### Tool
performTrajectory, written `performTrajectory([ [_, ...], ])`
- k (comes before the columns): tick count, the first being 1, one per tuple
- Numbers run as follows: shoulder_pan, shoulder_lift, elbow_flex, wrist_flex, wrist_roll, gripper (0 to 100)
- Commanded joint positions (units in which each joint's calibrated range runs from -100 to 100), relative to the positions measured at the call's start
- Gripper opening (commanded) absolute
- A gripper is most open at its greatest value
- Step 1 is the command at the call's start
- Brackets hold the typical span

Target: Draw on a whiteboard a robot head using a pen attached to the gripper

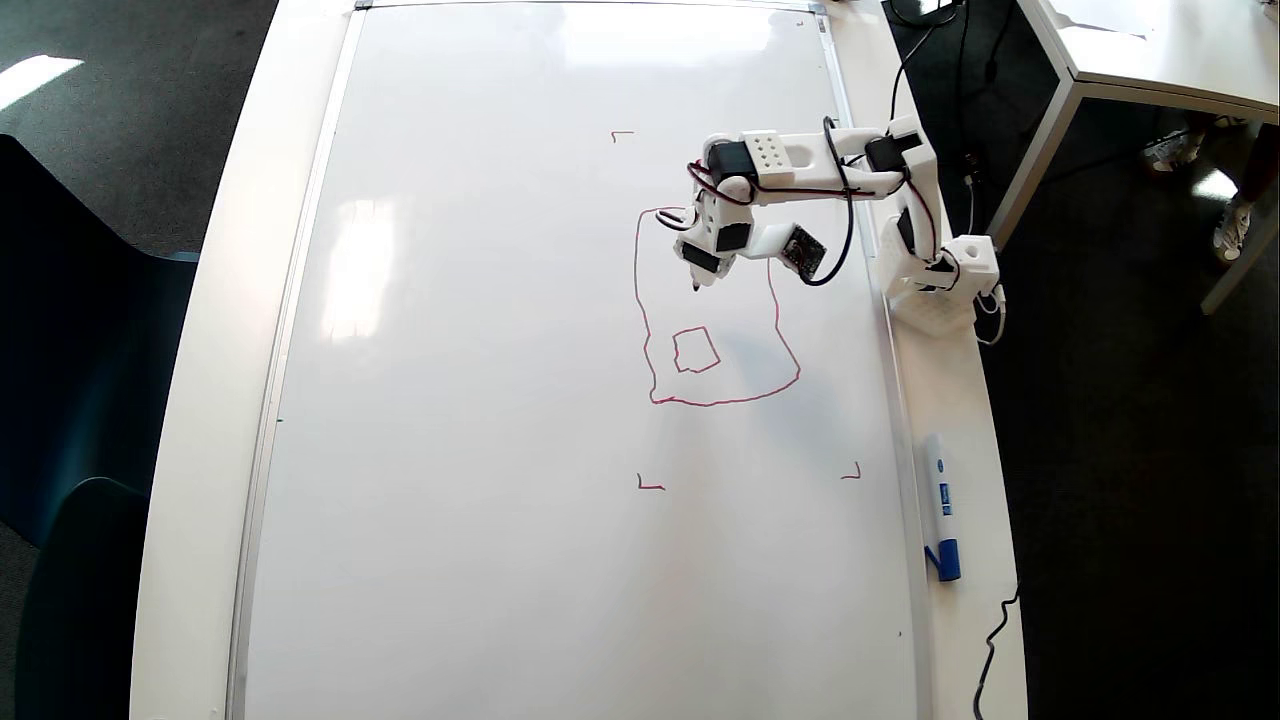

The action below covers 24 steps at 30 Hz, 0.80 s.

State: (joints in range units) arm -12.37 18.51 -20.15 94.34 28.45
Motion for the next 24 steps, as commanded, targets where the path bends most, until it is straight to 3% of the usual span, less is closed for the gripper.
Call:
performTrajectory([
  [1, 2.39, -3.62, 0.13, 0.36, 0.34, 1],
  [24, 7.4, 5.01, 2.58, -8.42, 1.09, 1],
])
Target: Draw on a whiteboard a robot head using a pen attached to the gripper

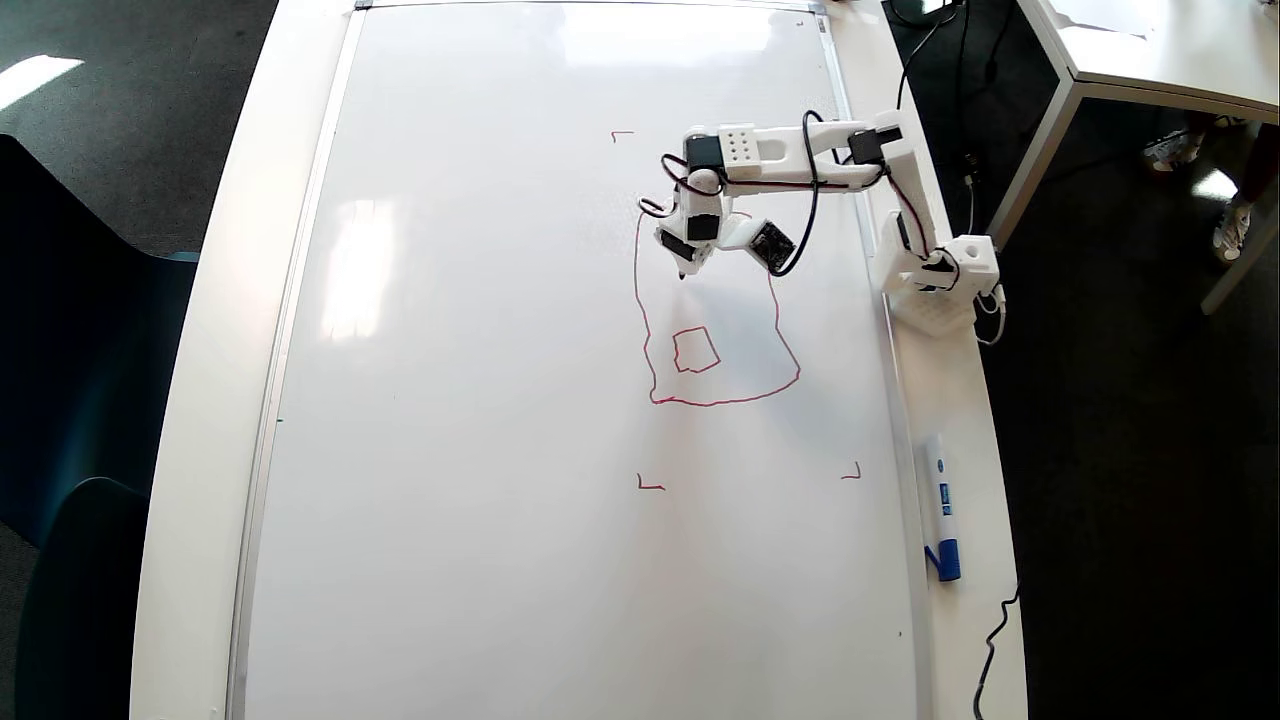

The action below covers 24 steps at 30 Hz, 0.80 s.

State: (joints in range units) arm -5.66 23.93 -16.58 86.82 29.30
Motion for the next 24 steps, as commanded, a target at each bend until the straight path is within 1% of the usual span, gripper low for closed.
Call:
performTrajectory([
  [1, 0.46, -0.41, -1.07, -0.9, 0.24, 1],
  [9, 0.68, -0.24, -0.8, -4.37, 0.24, 1],
  [15, 0.46, 3.2, -0.98, -4.46, 0.14, 1],
  [24, 0.02, 2.86, 2.38, -3.77, 0.19, 1],
])
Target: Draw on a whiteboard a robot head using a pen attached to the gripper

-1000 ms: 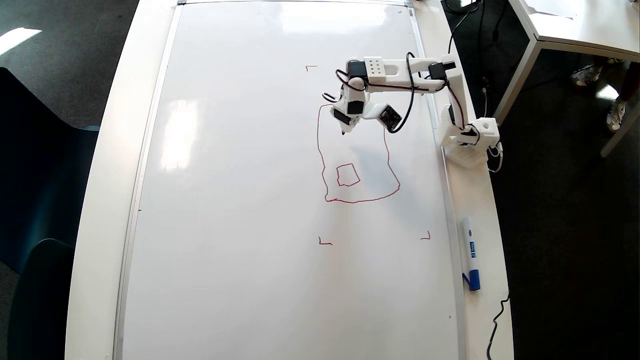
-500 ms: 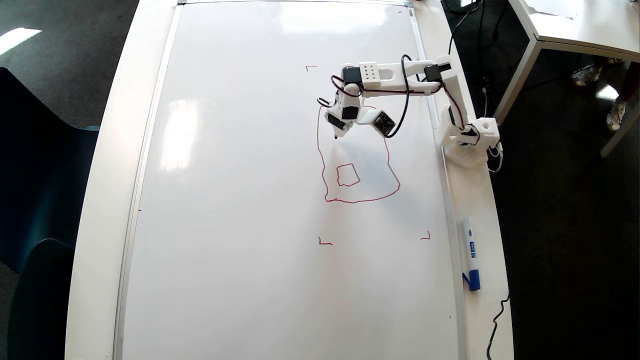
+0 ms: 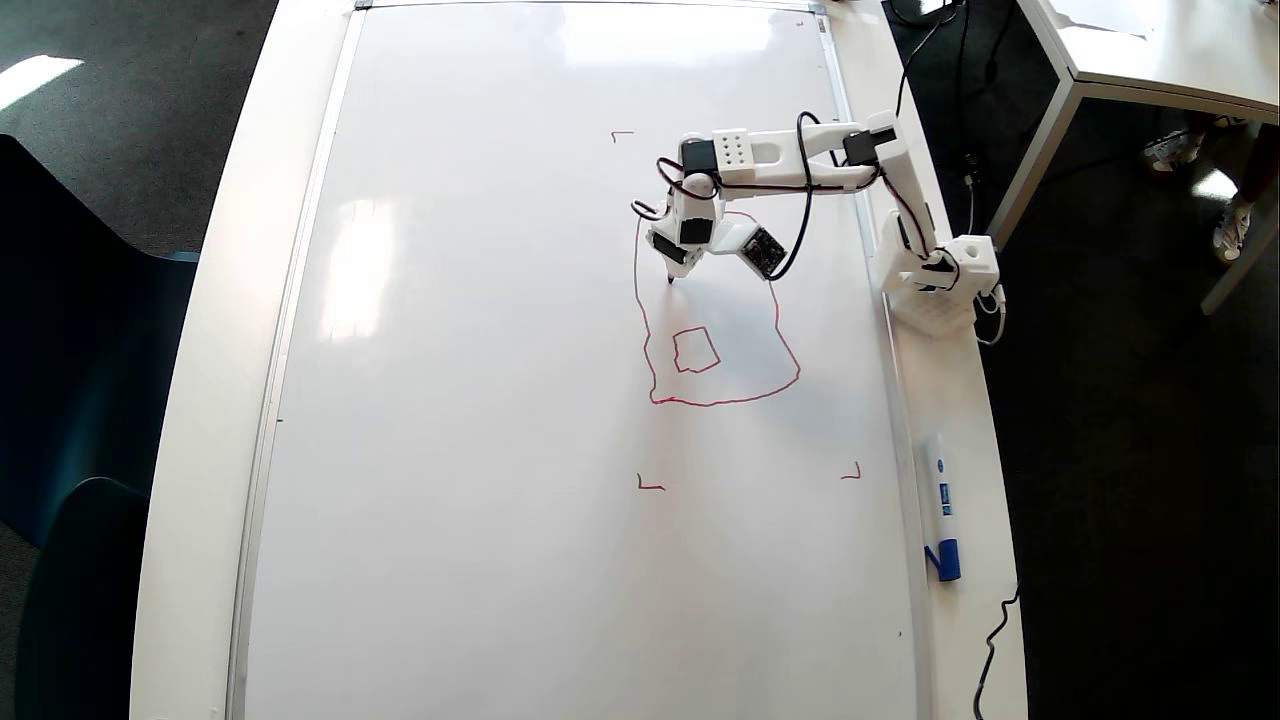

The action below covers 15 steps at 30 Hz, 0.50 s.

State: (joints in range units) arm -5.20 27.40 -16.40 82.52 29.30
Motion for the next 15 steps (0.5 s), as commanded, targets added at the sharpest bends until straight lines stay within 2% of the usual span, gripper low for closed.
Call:
performTrajectory([
  [1, -0.43, -0.86, 3.01, 0.54, 0.19, 1],
  [9, -1.17, -8.58, 13.81, -0.24, 0.19, 1],
  [15, -1.32, -10.25, 15.08, -0.24, 0.19, 1],
])
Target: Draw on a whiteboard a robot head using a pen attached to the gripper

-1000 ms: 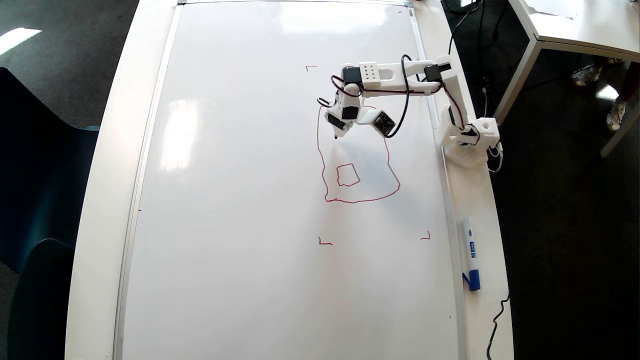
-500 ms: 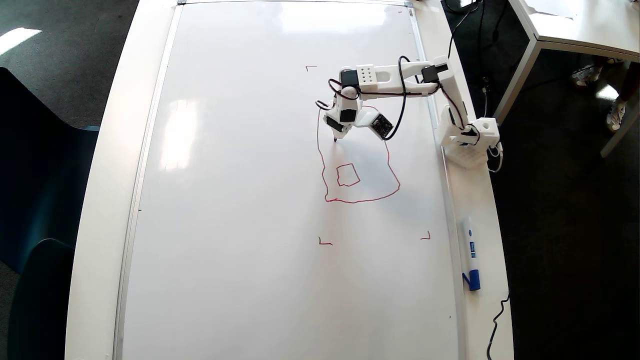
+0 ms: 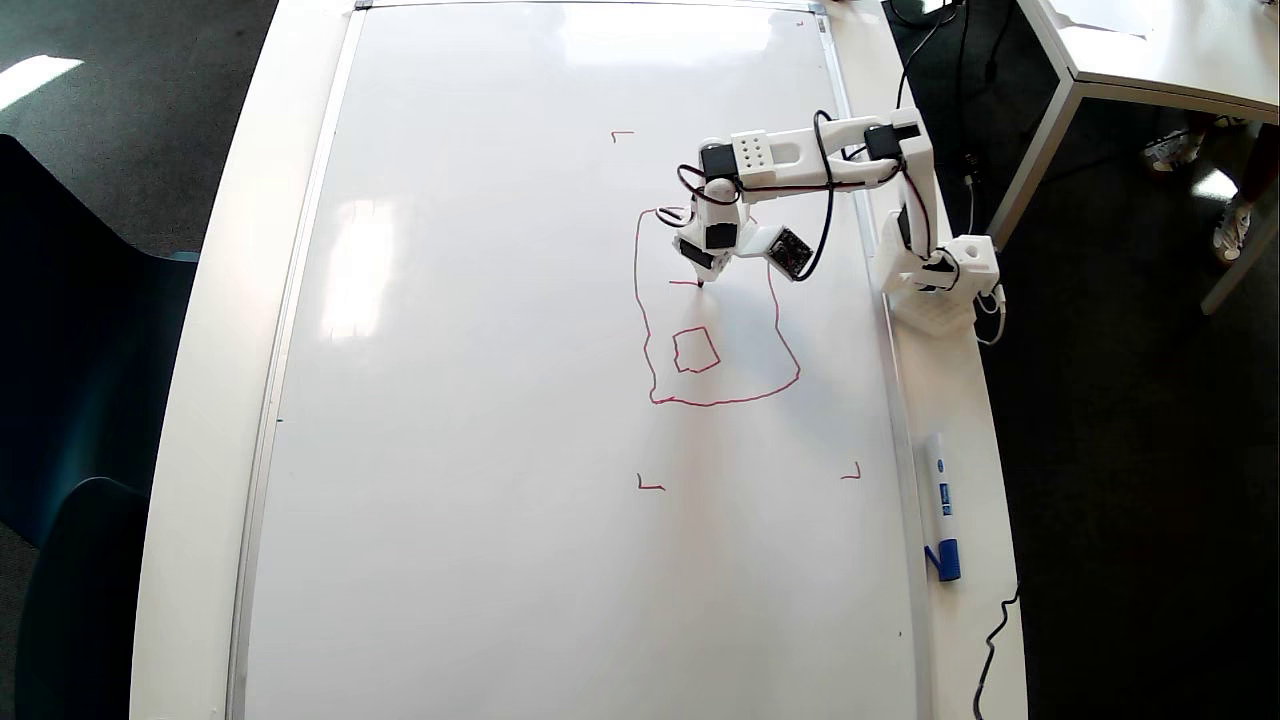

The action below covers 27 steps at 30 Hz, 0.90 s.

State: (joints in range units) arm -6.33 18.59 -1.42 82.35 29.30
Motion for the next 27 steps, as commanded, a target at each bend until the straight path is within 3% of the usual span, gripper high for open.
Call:
performTrajectory([
  [1, 0.11, -1.44, -0.08, -0.07, 0.19, 1],
  [27, 12.04, -1.53, -0.63, 0.02, 5.66, 1],
])
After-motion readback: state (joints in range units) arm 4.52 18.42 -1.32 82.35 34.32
